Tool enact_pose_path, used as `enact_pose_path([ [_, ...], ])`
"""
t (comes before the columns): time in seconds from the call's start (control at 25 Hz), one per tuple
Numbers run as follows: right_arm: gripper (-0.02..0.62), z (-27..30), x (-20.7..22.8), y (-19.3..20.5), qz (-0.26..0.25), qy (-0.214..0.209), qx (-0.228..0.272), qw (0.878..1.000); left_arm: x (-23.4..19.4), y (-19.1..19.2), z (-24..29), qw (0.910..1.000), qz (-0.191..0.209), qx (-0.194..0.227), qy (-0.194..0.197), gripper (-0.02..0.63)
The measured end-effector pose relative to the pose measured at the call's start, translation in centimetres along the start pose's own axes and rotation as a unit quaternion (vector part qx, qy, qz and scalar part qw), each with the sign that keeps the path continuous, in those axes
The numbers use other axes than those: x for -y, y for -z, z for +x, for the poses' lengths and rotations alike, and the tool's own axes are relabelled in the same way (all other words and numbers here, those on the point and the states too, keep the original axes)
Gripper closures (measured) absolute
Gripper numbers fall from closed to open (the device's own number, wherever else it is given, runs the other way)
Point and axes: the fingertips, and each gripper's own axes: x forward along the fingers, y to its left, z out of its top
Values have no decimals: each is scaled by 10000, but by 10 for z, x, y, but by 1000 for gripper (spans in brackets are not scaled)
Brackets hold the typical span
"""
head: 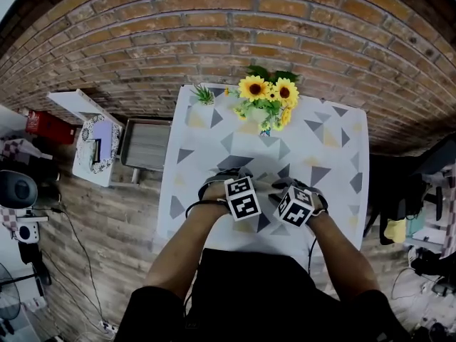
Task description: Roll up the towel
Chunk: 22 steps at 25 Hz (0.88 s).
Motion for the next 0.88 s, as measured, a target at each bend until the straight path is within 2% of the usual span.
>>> enact_pose_path([
  [0.08,463,0,8,0,338,-135,82,9993,-3,-4,-5,9997,166,91,-173,416],
  [0.2,460,-1,22,-1,999,-320,248,9942,3,-11,-7,9986,469,190,-157,417],
  [0.32,439,-8,40,-1,1356,-158,379,9899,6,-13,0,9979,620,145,-83,417],
  [0.4,436,-15,45,-2,1341,26,492,9897,4,-11,8,9981,601,85,-79,417],
  [0.52,436,-24,38,-5,1016,121,617,9928,-5,-12,16,9989,440,101,-105,417],
  [0.68,414,-18,24,3,545,179,449,9973,-17,-16,19,9997,160,176,-111,417],
  [0.76,416,-17,23,6,586,296,489,9966,-19,-17,17,9997,88,193,-139,417],
  [0.88,441,-31,30,-1,992,454,1000,9890,-24,-17,7,9988,-140,298,-361,417],
])
